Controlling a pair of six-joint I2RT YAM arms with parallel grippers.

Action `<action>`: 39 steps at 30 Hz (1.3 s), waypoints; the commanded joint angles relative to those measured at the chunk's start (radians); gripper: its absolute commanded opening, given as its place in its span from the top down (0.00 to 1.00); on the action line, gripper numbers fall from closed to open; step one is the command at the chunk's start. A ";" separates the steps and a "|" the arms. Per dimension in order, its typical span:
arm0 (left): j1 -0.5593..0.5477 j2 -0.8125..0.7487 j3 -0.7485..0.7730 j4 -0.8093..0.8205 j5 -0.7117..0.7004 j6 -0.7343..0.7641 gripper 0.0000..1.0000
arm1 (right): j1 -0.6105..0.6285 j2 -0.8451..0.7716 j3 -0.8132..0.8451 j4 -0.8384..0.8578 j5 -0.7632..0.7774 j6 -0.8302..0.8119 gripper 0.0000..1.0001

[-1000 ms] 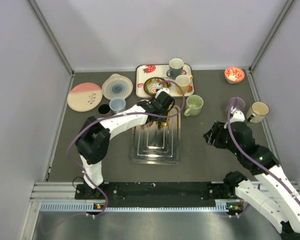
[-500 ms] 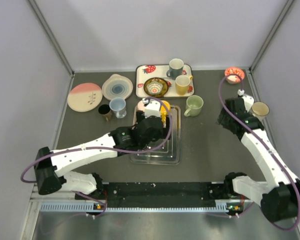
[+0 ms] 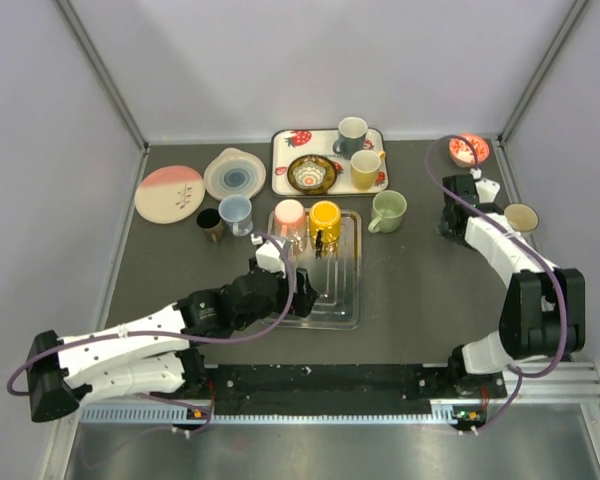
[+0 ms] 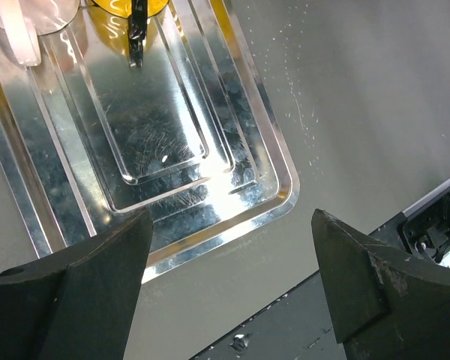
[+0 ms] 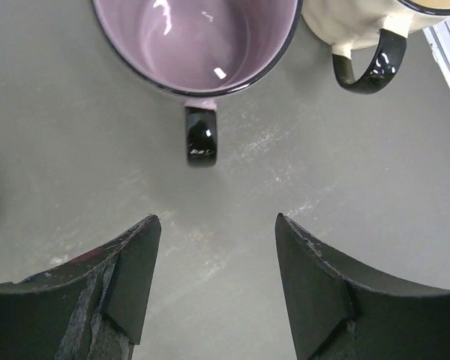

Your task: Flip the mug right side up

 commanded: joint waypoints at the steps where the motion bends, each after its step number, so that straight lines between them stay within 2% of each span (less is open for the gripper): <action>1: -0.003 -0.056 -0.044 0.064 0.006 -0.006 0.09 | -0.034 0.044 0.066 0.055 0.030 -0.030 0.37; 14: -0.003 -0.030 -0.049 0.082 0.009 0.018 0.09 | -0.089 0.155 0.122 0.158 -0.017 -0.043 0.39; 23: -0.003 0.002 -0.038 0.101 0.013 0.026 0.09 | -0.091 0.170 0.103 0.215 -0.033 -0.060 0.49; 27: -0.003 0.017 -0.036 0.105 0.016 0.023 0.09 | -0.120 0.185 0.102 0.216 -0.036 -0.059 0.56; 35: -0.003 0.022 -0.041 0.107 0.022 0.018 0.09 | -0.133 0.210 0.102 0.218 -0.041 -0.057 0.61; 39: -0.003 0.020 -0.044 0.107 0.021 0.018 0.10 | -0.134 0.216 0.100 0.217 -0.042 -0.059 0.67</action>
